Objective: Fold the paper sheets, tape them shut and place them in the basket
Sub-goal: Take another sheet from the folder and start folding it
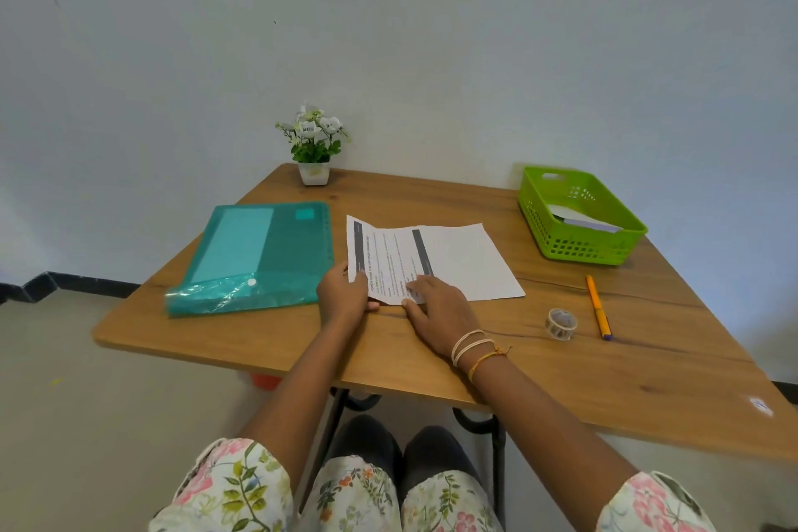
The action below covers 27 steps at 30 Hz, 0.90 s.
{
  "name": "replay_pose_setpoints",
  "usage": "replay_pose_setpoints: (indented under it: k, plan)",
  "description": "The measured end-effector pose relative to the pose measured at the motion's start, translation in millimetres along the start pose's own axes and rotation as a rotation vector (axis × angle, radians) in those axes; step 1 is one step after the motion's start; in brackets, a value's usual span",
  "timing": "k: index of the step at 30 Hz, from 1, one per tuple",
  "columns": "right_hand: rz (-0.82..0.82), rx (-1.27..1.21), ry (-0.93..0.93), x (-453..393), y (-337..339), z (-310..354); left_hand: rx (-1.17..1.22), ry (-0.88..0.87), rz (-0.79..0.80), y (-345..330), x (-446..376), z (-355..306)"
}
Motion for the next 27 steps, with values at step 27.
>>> replay_pose_setpoints:
  k: [27]
  plan:
    - [0.190,-1.358,-1.018,5,-27,-25,-0.206,-0.280,0.127,-20,17,-21]
Point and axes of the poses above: each hand's wrist, its own x-axis away from the middle knuckle, its own y-axis out of the back of the hand, z = x × y, the point moved 10 cm from there along -x, towards the middle knuckle, and after that the axes turned 4 degrees about x, right-handed, at the moved point
